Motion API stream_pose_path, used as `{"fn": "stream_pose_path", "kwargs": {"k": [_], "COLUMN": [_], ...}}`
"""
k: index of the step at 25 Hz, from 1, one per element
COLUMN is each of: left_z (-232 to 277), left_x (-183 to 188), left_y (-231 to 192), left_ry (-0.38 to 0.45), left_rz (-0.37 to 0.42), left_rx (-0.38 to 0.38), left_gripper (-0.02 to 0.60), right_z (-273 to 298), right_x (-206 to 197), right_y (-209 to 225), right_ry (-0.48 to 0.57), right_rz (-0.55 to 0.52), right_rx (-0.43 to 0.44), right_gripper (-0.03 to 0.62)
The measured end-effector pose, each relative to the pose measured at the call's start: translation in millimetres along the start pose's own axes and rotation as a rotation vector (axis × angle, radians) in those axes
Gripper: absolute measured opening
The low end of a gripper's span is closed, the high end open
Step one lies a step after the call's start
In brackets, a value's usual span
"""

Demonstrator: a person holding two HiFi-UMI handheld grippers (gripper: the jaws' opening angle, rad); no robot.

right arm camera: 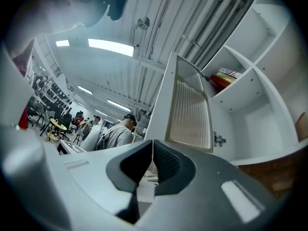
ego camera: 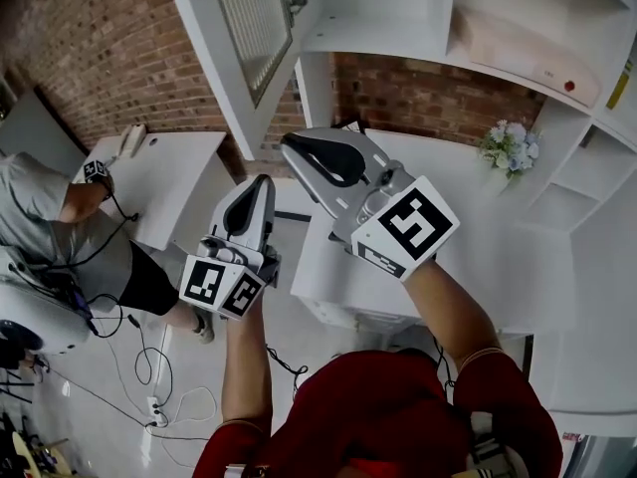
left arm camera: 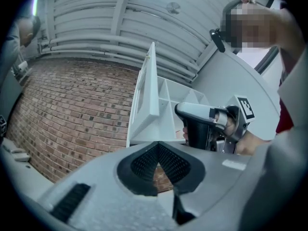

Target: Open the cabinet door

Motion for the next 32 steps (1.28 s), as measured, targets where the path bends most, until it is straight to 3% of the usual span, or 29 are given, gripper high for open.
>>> {"fn": "stream_pose_path", "kwargs": {"k": [24, 32], "left_z": [61, 86], "left_x": [-25, -40], "left_y": [43, 69], "left_ry": [-0.007, -0.023], "left_rz": [-0.034, -0.010], "left_rx": [-0.094, -0.124], "left_gripper": [0.000, 0.000], "right_z": [-88, -138], "right_x": [-24, -36], "right_y": [59, 80], "right_ry": [-0.061, -0.091], "right_rz": [-0.015, -0.050], "right_rx": [-0.089, -0.177], "right_gripper": [0.012, 0.012]}}
Point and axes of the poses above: the fingertips, and each gripper's own axes: z forward along the fingers, y to its right, x out of its top, the point moved 8 cm from there along -z, backward along the fingers, and after that the axes turned 7 degrees about y, right-handed, at the moved point
